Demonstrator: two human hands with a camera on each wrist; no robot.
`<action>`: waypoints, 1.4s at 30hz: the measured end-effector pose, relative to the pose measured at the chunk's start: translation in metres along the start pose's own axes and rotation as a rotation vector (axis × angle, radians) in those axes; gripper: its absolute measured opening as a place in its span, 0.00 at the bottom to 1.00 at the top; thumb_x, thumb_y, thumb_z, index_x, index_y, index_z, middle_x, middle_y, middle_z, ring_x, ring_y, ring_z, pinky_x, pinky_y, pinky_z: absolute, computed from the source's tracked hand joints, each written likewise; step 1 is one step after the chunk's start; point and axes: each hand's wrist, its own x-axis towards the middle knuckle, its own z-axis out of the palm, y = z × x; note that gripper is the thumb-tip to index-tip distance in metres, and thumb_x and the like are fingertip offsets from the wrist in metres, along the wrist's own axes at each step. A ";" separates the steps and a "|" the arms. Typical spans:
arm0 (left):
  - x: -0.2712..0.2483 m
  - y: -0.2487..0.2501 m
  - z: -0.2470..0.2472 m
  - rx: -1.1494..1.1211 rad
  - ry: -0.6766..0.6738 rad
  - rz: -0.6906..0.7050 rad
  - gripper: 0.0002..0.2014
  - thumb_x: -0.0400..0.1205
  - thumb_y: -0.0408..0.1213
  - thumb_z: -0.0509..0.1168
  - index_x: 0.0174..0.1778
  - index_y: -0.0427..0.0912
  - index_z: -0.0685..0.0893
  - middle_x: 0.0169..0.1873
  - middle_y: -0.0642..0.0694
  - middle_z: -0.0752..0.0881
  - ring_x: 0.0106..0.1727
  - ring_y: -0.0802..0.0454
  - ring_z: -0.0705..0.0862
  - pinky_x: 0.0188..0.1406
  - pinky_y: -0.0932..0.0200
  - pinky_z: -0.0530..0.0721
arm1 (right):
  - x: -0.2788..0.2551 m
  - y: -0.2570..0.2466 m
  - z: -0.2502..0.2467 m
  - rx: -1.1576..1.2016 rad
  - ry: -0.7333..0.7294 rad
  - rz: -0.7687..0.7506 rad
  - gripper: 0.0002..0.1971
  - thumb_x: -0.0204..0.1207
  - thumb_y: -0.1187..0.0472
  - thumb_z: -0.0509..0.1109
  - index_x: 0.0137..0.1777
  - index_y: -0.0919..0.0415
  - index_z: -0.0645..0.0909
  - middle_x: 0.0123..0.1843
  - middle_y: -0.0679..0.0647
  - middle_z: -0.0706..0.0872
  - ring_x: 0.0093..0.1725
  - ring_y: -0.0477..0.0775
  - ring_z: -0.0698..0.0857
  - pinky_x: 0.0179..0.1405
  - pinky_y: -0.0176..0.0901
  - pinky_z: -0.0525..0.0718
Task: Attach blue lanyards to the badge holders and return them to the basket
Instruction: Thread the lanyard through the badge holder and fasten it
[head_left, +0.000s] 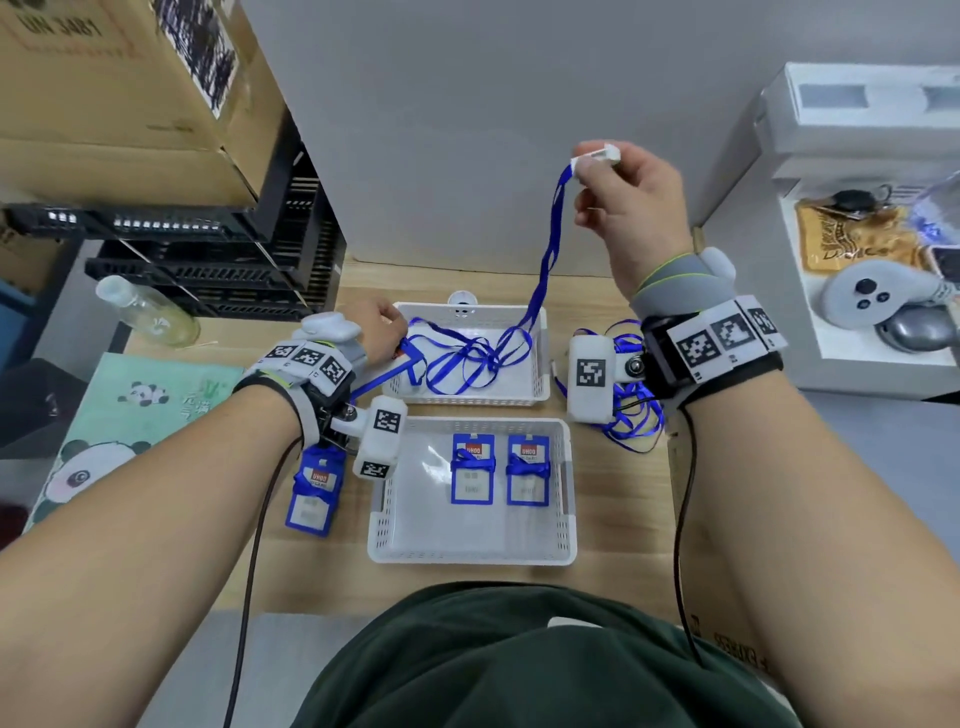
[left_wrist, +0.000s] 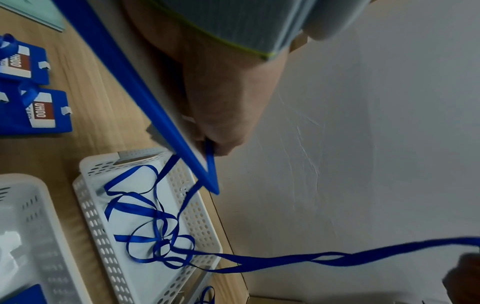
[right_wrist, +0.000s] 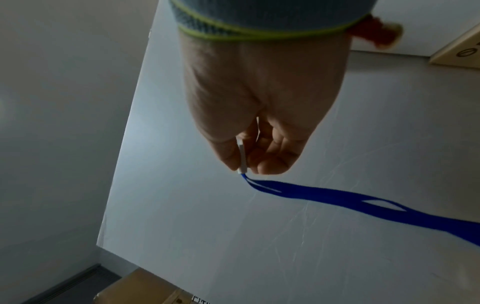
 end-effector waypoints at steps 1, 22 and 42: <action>-0.002 0.002 0.000 0.008 -0.006 0.002 0.13 0.83 0.44 0.64 0.60 0.45 0.83 0.50 0.44 0.89 0.44 0.49 0.84 0.42 0.60 0.76 | -0.003 0.000 0.002 -0.009 -0.052 -0.003 0.04 0.79 0.67 0.69 0.49 0.62 0.85 0.35 0.51 0.82 0.28 0.48 0.77 0.31 0.38 0.79; -0.030 0.077 -0.030 -0.055 0.012 0.481 0.11 0.86 0.47 0.60 0.57 0.50 0.84 0.46 0.51 0.88 0.50 0.50 0.85 0.51 0.57 0.79 | -0.030 -0.004 0.013 -0.432 -0.530 0.229 0.16 0.88 0.54 0.59 0.62 0.62 0.85 0.28 0.48 0.67 0.20 0.44 0.62 0.20 0.35 0.63; -0.052 0.086 -0.055 -0.332 -0.086 0.563 0.07 0.85 0.38 0.62 0.58 0.49 0.78 0.40 0.42 0.91 0.43 0.42 0.89 0.48 0.44 0.85 | -0.034 0.001 0.014 -0.592 -0.341 0.138 0.11 0.69 0.49 0.81 0.39 0.56 0.89 0.15 0.38 0.72 0.17 0.39 0.68 0.26 0.35 0.65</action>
